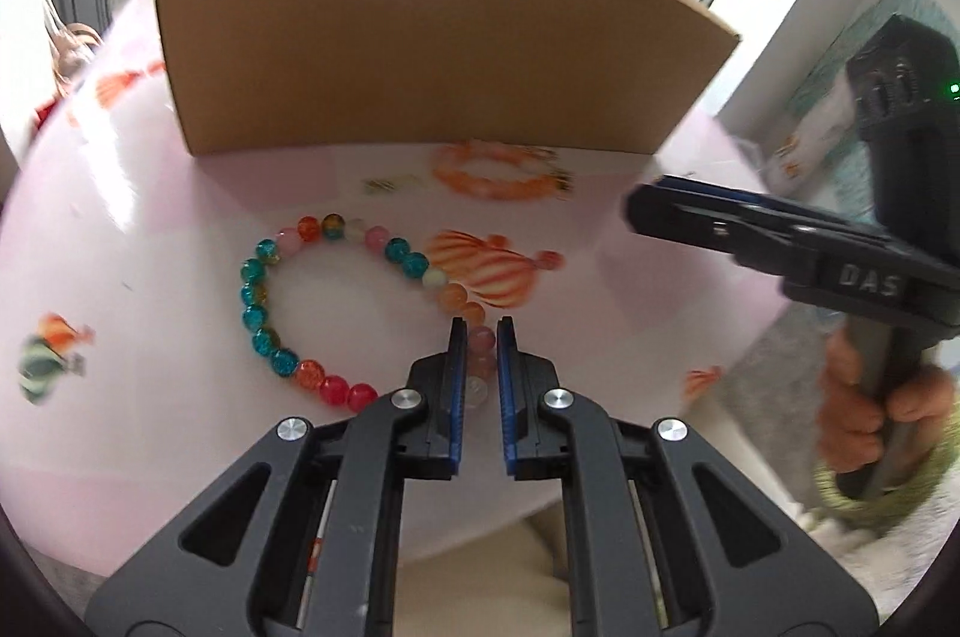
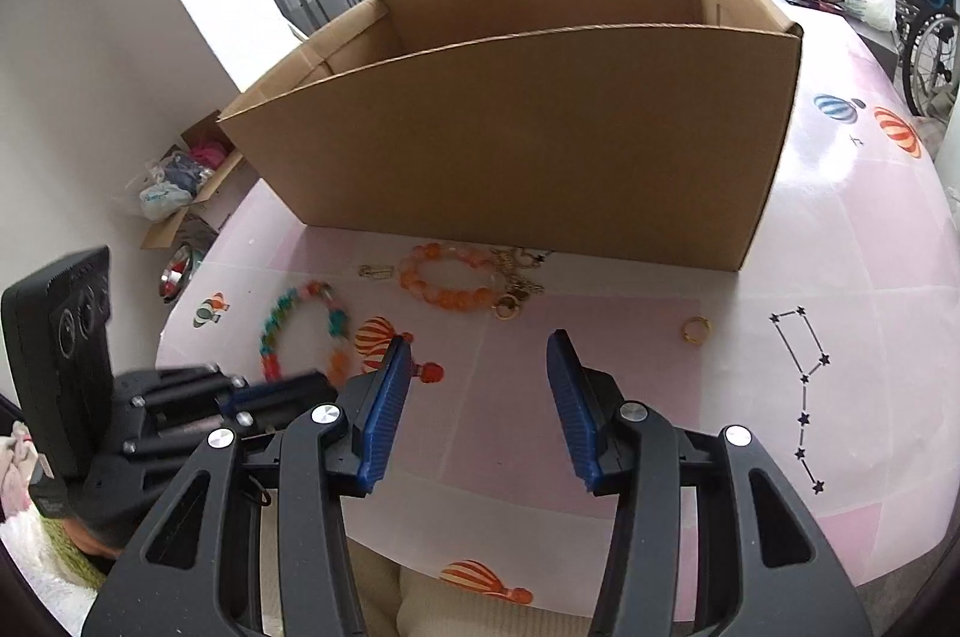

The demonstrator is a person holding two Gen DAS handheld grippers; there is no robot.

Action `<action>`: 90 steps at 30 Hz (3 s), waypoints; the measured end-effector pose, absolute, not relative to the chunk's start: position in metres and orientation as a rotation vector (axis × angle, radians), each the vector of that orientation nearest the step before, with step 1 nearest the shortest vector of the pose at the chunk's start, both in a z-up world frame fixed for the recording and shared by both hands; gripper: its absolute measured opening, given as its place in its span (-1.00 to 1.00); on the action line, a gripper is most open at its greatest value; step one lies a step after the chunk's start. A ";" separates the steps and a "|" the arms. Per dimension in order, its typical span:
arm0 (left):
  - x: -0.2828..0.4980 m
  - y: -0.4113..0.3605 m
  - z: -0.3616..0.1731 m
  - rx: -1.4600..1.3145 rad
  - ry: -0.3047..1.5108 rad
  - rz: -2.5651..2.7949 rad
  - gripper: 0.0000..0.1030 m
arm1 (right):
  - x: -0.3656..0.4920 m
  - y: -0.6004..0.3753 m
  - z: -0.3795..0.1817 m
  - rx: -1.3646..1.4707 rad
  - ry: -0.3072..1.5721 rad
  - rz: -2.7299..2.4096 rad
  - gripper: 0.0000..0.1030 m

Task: Organize jewelry
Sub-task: 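Close the left tool on the multicolour bead bracelet, then lift the bead bracelet with the left tool and carry it over the box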

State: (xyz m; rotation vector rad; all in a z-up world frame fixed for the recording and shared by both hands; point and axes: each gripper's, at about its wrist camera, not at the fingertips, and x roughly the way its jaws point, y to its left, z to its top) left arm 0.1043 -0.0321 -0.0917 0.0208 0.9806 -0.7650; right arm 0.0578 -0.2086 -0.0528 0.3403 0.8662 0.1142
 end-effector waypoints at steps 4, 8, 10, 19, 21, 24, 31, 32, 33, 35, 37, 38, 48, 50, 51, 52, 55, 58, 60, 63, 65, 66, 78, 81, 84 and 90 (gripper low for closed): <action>0.098 -0.026 -0.088 0.025 0.960 -0.758 -0.61 | 0.060 -0.203 -0.051 0.347 0.864 0.142 -0.10; 0.094 -0.003 -0.064 -0.006 0.873 -0.710 -0.37 | 0.060 -0.199 -0.050 0.363 0.858 0.169 -0.10; 0.096 0.007 -0.057 0.010 0.856 -0.650 -0.35 | 0.062 -0.195 -0.052 0.372 0.863 0.187 -0.10; 0.119 0.025 -0.074 0.068 0.926 -0.491 -0.35 | 0.074 -0.154 -0.065 0.359 0.921 0.293 -0.19; 0.123 0.021 -0.077 0.056 0.938 -0.496 -0.35 | 0.076 -0.147 -0.067 0.349 0.928 0.297 -0.24; 0.126 0.016 -0.082 0.071 0.938 -0.504 -0.36 | 0.077 -0.140 -0.068 0.318 0.932 0.300 -0.32; 0.128 -0.005 -0.084 0.138 0.921 -0.503 -0.75 | 0.079 -0.128 -0.075 0.238 0.970 0.269 -0.65; 0.127 -0.005 -0.083 0.138 0.922 -0.515 -0.82 | 0.080 -0.128 -0.075 0.233 0.971 0.266 -0.67; 0.125 -0.007 -0.084 0.138 0.923 -0.531 -0.82 | 0.080 -0.128 -0.075 0.224 0.971 0.257 -0.76; 0.119 -0.010 -0.083 0.141 0.925 -0.562 -0.83 | 0.081 -0.130 -0.075 0.202 0.970 0.228 -0.80; 0.113 -0.012 -0.084 0.151 0.924 -0.573 -0.83 | 0.081 -0.136 -0.074 0.208 0.966 0.208 -0.80; 0.112 -0.013 -0.084 0.155 0.925 -0.574 -0.83 | 0.081 -0.140 -0.074 0.218 0.967 0.201 -0.80; 0.118 -0.023 -0.082 0.219 0.924 -0.552 -0.54 | 0.079 -0.146 -0.077 0.235 0.965 0.201 -0.78; 0.119 -0.026 -0.082 0.244 0.914 -0.540 -0.54 | 0.080 -0.144 -0.078 0.228 0.961 0.202 -0.78; 0.118 -0.026 -0.082 0.254 0.909 -0.536 -0.54 | 0.080 -0.143 -0.078 0.224 0.958 0.201 -0.78; 0.118 -0.028 -0.082 0.265 0.903 -0.531 -0.55 | 0.080 -0.141 -0.078 0.215 0.954 0.200 -0.78; 0.117 -0.030 -0.081 0.271 0.891 -0.529 -0.83 | 0.081 -0.138 -0.078 0.195 0.942 0.197 -0.78; 0.118 -0.029 -0.079 0.264 0.895 -0.522 -0.84 | 0.083 -0.139 -0.078 0.200 0.942 0.203 -0.80; 0.116 -0.026 -0.076 0.247 0.895 -0.520 -0.84 | 0.083 -0.144 -0.078 0.235 0.948 0.206 -0.80; 0.111 -0.024 -0.066 0.226 0.884 -0.523 -0.84 | 0.079 -0.149 -0.074 0.267 0.931 0.209 -0.81; 0.108 -0.017 -0.057 0.202 0.877 -0.529 -0.84 | 0.074 -0.153 -0.068 0.279 0.912 0.208 -0.81; 0.106 -0.015 -0.053 0.194 0.874 -0.531 -0.84 | 0.072 -0.154 -0.065 0.283 0.904 0.208 -0.81; 0.088 -0.001 0.031 0.129 0.710 -0.590 -0.84 | 0.061 -0.162 0.005 0.259 0.743 0.230 -0.81; 0.094 -0.003 0.068 0.138 0.617 -0.606 -0.84 | 0.067 -0.167 0.037 0.234 0.671 0.243 -0.81; 0.106 -0.007 0.101 0.154 0.536 -0.612 -0.84 | 0.084 -0.178 0.067 0.228 0.614 0.256 -0.81; 0.167 -0.032 0.128 0.207 0.493 -0.601 -0.84 | 0.151 -0.204 0.095 0.279 0.630 0.296 -0.81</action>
